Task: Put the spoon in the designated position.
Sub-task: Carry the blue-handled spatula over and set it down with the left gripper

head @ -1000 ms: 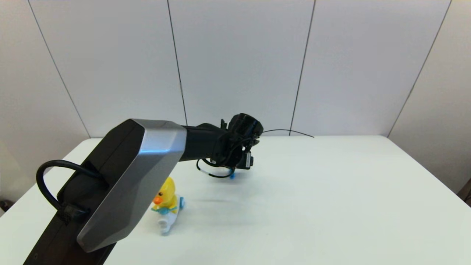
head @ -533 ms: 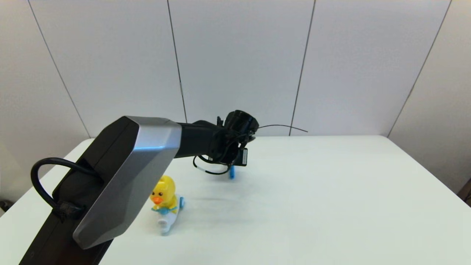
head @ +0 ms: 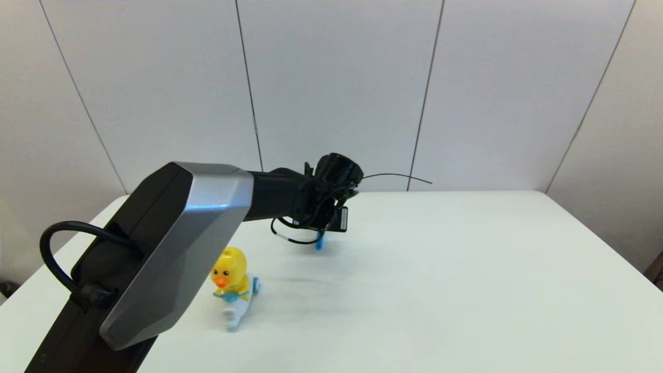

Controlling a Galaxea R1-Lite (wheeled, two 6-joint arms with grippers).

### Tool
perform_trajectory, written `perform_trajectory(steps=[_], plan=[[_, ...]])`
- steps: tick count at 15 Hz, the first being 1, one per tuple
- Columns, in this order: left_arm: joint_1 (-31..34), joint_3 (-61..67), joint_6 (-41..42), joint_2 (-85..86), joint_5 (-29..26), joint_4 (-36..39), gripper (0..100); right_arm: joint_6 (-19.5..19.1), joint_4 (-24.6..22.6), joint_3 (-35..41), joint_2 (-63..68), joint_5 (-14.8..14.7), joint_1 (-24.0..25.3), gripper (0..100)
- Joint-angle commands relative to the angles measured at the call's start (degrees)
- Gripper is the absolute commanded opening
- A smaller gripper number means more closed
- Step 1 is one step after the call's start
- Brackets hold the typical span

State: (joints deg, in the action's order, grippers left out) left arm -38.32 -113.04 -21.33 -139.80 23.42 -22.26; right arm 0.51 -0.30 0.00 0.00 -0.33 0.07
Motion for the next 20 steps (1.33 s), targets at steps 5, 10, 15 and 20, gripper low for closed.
perform_trajectory(steps=[5, 10, 15, 20], plan=[[-0.2, -0.1, -0.2, 4.5, 0.2, -0.2, 0, 0.0, 0.0, 0.1, 0.1, 0.0, 0.0, 100], [-0.2, -0.1, -0.4, 13.4, 0.8, -3.3, 0, 0.0, 0.0, 0.1, 0.1, 0.0, 0.0, 100], [-0.3, 0.2, 0.1, 23.0, 3.8, -9.2, 0, 0.0, 0.0, 0.1, 0.1, 0.0, 0.0, 100], [2.0, 4.0, 0.6, 34.0, 6.7, -14.8, 0, 0.0, 0.0, 0.1, 0.1, 0.0, 0.0, 100]])
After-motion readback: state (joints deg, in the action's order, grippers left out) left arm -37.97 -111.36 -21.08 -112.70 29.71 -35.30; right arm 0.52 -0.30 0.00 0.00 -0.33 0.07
